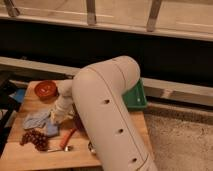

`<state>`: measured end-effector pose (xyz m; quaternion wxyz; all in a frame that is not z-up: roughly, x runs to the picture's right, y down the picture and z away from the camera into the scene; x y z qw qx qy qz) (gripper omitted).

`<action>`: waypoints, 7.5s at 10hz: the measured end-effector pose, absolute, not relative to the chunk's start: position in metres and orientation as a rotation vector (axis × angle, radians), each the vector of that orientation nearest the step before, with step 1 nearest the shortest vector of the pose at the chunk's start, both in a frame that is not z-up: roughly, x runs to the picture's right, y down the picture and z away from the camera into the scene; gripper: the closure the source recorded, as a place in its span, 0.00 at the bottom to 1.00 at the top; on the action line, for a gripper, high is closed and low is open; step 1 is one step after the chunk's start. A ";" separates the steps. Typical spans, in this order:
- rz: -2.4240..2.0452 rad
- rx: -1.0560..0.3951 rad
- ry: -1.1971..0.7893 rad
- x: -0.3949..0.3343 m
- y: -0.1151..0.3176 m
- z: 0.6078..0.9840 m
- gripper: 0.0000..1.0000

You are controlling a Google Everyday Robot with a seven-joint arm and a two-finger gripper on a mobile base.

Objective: Wipe red bowl with sponge

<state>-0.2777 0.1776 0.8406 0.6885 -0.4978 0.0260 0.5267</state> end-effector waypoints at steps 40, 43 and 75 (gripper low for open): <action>1.192 -0.865 -0.337 -0.360 -0.104 0.874 1.00; 1.234 -0.920 -0.366 -0.356 -0.090 0.890 1.00; 1.277 -0.945 -0.327 -0.371 -0.076 0.900 1.00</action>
